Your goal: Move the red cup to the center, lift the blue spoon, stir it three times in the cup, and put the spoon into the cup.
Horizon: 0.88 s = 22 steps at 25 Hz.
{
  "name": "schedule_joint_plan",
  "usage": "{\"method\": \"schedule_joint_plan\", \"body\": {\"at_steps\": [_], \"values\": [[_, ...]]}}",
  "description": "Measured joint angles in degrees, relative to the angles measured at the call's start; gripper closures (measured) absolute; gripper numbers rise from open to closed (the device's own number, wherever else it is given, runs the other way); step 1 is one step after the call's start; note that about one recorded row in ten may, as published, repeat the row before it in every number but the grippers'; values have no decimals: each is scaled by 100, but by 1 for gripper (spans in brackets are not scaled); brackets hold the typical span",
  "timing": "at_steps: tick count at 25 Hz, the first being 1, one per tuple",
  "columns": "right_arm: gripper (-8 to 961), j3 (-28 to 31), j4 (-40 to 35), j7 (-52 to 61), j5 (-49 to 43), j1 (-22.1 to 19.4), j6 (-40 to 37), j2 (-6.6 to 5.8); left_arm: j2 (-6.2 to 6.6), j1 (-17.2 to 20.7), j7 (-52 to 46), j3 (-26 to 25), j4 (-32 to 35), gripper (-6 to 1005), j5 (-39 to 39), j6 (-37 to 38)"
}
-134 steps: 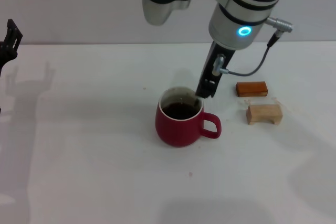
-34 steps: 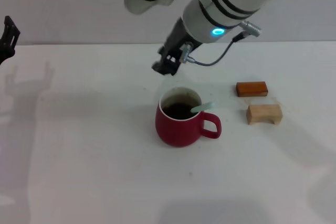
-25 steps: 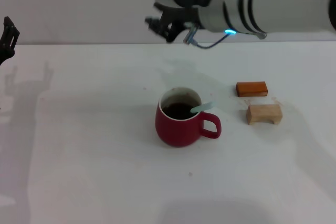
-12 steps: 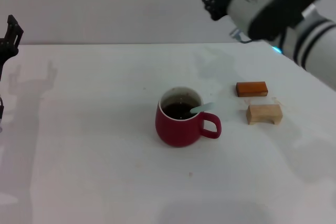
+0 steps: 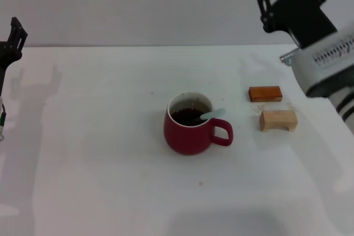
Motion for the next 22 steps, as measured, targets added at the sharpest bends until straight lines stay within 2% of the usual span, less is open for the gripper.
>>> {"method": "schedule_joint_plan", "body": {"at_steps": [1, 4, 6, 8, 11, 17, 22], "values": [[642, -103, -338, 9, 299, 38, -459, 5, 0, 10, -22, 8, -15, 159, 3, 0], [642, -181, -622, 11, 663, 83, -881, -4, -3, 48, -110, 43, -40, 159, 8, 4], [642, -284, -1095, 201, 1119, 210, -1505, -74, -8, 71, -172, 95, -48, 159, 9, 27], [642, -297, -1278, 372, 1168, 274, -1663, -105, -9, 80, -192, 131, -51, 159, 11, 37], [642, -244, -2084, 1508, 1207, 511, -2272, -215, -10, 105, -201, 171, -76, 159, 12, 48], [642, -168, -2905, 2287, 1212, 619, -3064, -202, -8, 125, -204, 170, -123, 159, 4, 58], [641, -164, -3000, 2353, 1233, 537, -3112, -143, -8, 82, -205, 167, -123, 159, 9, 61]]}}
